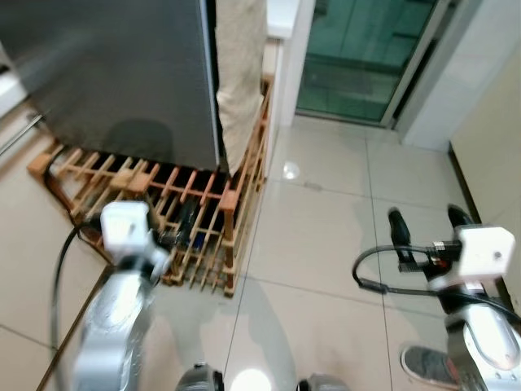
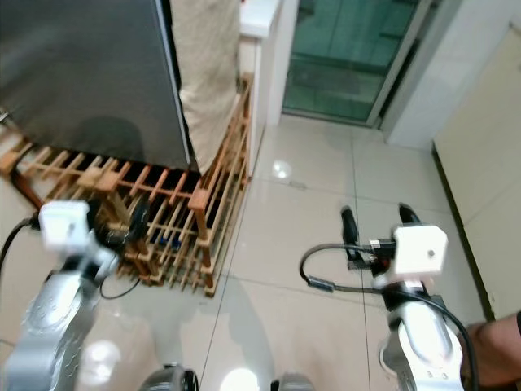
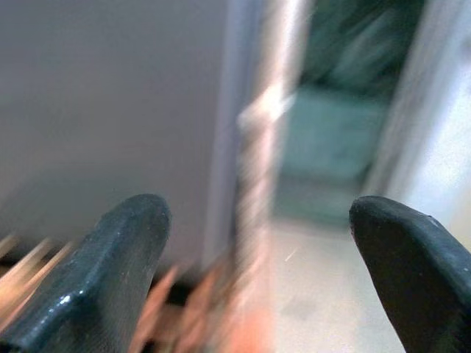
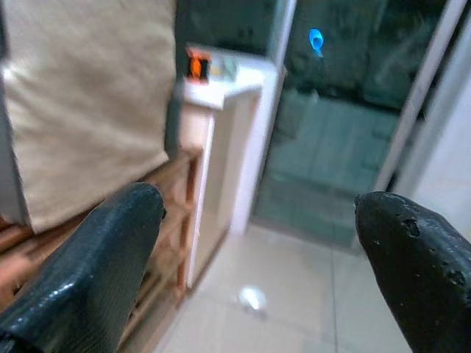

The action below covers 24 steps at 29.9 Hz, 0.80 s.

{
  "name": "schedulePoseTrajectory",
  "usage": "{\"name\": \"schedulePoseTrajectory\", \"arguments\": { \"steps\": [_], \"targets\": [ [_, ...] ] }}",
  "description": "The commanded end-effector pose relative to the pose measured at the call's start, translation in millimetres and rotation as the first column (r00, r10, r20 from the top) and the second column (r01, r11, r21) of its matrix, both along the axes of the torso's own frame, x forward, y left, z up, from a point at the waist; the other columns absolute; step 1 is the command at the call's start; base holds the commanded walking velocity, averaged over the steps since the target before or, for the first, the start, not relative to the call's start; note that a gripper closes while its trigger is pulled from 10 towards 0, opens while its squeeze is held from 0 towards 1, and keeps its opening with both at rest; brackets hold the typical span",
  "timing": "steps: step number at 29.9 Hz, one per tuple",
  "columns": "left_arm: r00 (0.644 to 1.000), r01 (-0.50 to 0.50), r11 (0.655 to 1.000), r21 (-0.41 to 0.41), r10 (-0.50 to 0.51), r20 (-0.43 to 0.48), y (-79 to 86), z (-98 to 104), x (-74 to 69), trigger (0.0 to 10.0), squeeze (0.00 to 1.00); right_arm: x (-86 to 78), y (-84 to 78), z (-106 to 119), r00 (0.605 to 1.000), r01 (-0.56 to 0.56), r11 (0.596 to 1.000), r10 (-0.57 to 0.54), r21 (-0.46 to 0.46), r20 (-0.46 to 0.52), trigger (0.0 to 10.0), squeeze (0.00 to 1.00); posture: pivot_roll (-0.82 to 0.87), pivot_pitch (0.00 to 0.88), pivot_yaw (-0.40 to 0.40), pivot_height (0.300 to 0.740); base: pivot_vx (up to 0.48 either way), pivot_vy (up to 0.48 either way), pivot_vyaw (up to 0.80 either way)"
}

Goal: Restocking fridge

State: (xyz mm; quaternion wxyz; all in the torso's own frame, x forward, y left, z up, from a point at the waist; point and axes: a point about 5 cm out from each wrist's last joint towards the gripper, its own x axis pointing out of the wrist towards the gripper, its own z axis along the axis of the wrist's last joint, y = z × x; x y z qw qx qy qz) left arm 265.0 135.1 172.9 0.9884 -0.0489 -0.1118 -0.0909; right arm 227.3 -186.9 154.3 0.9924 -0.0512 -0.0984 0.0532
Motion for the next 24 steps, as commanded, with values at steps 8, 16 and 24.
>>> {"name": "schedulePoseTrajectory", "arguments": {
  "steps": [8, 16, 24],
  "targets": [
    [0.999, 0.009, 1.0, -0.028, -0.01, -0.048, -2.5, -0.4, 6.4, 10.0, 0.0, 6.6, -12.2, -5.0, 0.998, 0.051, 0.999, -0.051, -0.002, -0.038, 10.0, 0.0, -0.15, 0.097, -0.026, 0.74, 0.428, -0.031, 0.0],
    [0.998, 0.013, 0.998, -0.056, -0.017, -0.063, -12.0, 1.4, 17.4, 10.0, 0.0, 9.1, -7.2, -7.6, 0.998, 0.033, 0.999, -0.033, -0.009, -0.043, 10.0, 0.0, -0.17, 0.083, -0.022, 0.74, 0.444, 0.0, 0.0],
    [0.996, -0.051, 0.998, -0.035, 0.048, -0.077, -7.4, 0.1, 23.3, 10.0, 0.0, 12.0, -7.6, -6.3, 0.999, 0.027, 0.999, -0.028, -0.02, -0.04, 10.0, 0.0, -0.17, 0.075, -0.02, 0.74, 0.36, 0.0, 0.0]
  ]
}}
